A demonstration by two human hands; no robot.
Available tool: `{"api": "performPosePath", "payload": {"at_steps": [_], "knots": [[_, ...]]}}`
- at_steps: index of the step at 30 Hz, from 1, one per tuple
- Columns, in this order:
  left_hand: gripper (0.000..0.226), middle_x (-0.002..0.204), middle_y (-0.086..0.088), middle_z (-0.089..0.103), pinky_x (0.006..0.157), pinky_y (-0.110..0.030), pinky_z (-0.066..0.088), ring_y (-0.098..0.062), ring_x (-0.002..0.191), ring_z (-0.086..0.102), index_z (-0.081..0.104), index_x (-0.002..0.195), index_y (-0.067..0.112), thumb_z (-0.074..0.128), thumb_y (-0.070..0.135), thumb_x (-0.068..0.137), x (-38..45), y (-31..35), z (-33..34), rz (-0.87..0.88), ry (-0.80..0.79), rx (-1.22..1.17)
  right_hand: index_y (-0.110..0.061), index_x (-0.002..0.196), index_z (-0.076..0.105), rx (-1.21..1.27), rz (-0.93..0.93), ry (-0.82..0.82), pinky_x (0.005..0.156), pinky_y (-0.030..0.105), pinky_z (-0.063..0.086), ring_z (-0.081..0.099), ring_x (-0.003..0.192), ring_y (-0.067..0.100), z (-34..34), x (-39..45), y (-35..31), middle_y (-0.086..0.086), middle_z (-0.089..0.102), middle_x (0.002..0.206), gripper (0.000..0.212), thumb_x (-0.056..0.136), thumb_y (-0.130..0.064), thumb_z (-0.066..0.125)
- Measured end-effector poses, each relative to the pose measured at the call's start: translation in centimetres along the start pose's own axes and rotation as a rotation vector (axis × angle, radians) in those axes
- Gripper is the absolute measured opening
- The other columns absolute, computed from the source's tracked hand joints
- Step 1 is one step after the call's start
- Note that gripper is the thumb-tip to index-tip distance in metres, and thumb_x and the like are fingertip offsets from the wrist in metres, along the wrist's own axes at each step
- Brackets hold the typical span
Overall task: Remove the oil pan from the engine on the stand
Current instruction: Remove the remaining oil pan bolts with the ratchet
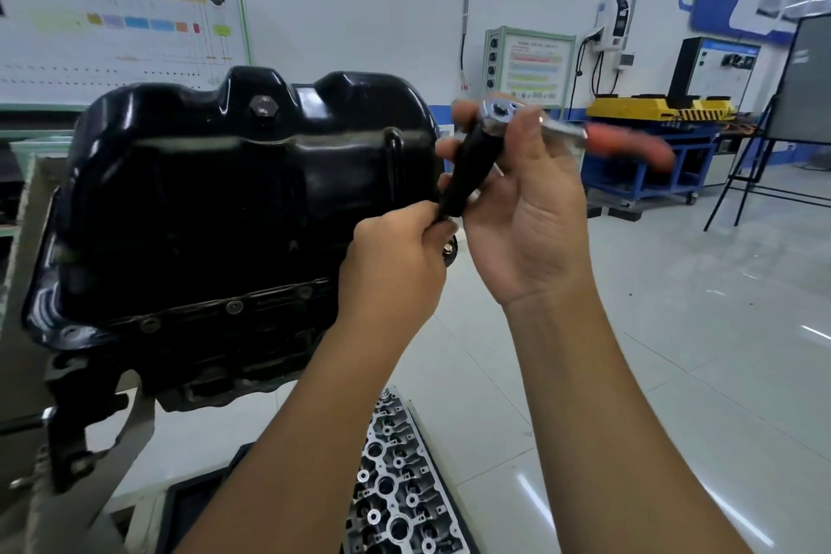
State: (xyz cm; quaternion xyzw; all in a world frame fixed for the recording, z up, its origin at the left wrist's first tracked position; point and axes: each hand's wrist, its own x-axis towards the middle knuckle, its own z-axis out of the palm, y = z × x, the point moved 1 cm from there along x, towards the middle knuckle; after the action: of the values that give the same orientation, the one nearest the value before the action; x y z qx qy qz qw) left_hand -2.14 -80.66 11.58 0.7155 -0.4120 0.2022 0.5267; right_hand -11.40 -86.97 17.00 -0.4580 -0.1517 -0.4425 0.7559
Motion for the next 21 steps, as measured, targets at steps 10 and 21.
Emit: {"api": "performPosePath", "payload": {"at_steps": [10,21], "knots": [[0.017,0.059,0.001,0.058,0.049,-0.01,0.035,-0.005,0.051,0.053,0.073,0.082,0.013,0.067,0.008,0.096,0.1,-1.6,0.3,0.035,-0.035,-0.153,-0.013,0.11,0.058,-0.011,0.04,-0.032,0.071,0.034,0.043,0.063,0.078,0.022,0.2,0.5,0.6,0.004,0.075,0.1,0.042,0.089,-0.048,0.051],[0.012,0.053,0.012,0.058,0.048,-0.009,0.036,-0.004,0.045,0.054,0.077,0.086,0.025,0.072,0.017,0.093,0.0,-2.3,1.0,0.038,0.018,-0.155,-0.014,0.106,0.058,0.004,-0.026,0.033,0.069,0.033,0.043,0.065,0.076,0.023,0.0,0.7,0.8,0.007,0.074,0.105,0.027,0.107,-0.036,0.043]]}}
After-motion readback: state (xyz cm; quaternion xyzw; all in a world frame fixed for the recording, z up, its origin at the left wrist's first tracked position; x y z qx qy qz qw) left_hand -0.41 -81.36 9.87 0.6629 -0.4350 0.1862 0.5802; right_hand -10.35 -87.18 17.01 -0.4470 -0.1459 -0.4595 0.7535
